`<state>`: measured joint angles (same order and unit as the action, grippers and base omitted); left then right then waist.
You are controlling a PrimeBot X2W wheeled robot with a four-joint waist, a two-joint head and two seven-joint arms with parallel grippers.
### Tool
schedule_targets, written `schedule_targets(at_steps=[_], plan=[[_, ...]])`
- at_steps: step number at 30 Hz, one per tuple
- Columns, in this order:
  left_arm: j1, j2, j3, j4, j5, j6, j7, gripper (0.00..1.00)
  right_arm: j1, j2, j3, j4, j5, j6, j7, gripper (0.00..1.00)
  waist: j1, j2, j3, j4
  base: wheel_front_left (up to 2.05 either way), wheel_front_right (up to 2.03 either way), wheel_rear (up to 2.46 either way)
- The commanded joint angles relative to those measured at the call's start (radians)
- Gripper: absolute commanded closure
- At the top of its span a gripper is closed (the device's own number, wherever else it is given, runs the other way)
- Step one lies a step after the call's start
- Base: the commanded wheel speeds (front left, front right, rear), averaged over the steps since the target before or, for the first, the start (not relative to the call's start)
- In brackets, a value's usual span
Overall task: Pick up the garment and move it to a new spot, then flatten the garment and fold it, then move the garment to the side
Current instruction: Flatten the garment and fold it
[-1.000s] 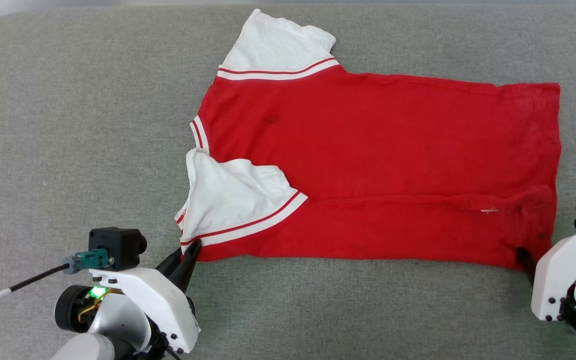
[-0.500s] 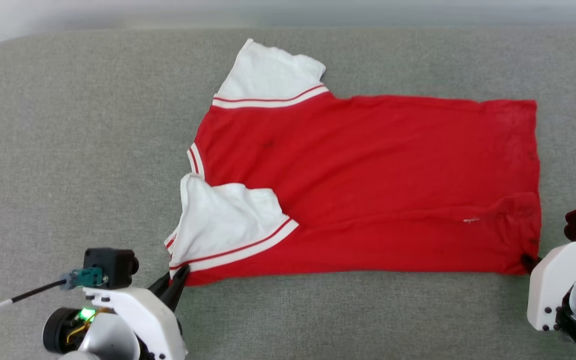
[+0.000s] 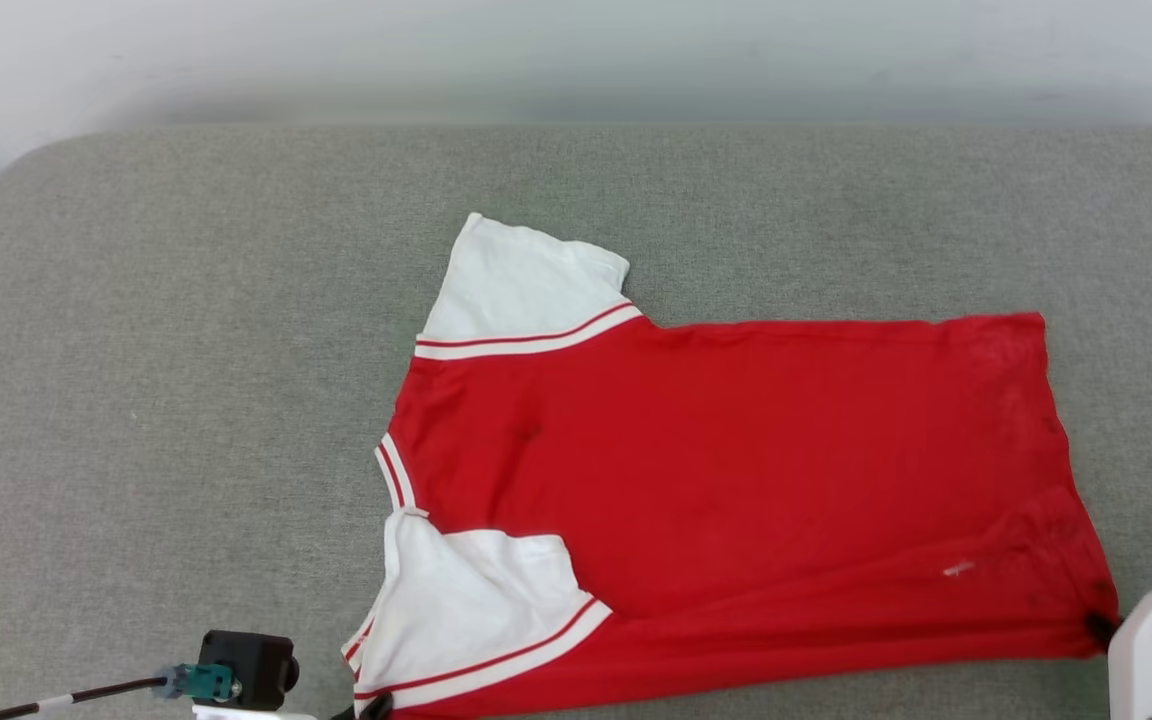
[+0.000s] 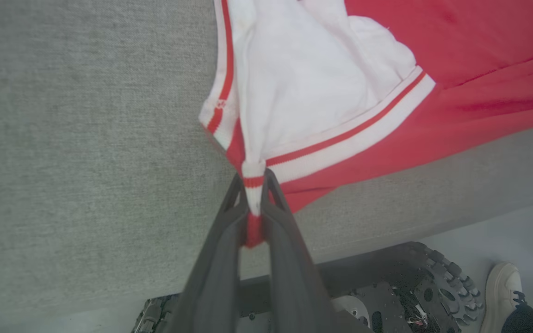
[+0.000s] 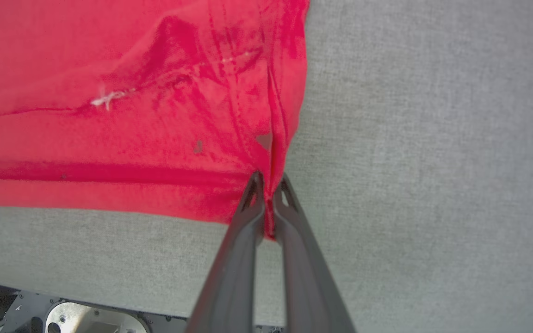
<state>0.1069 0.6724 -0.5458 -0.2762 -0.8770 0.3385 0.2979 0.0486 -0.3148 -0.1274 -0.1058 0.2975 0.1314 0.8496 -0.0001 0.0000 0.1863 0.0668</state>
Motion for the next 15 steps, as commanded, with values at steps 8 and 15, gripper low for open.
schedule_targets(at_steps=[8,15], plan=[[-0.022,-0.040,-0.030,0.091,-0.024,-0.066,-0.009,1.00,0.079,0.029,-0.019,0.054,0.000,-0.001,-0.016,1.00,0.0001,0.0000,-0.019,0.003,0.00,0.00,0.00],[-0.035,-0.061,-0.043,0.179,-0.021,-0.111,-0.043,0.00,0.093,0.065,-0.022,0.078,-0.017,-0.001,-0.046,0.25,0.0001,0.0000,-0.036,-0.009,0.00,0.00,0.00]])
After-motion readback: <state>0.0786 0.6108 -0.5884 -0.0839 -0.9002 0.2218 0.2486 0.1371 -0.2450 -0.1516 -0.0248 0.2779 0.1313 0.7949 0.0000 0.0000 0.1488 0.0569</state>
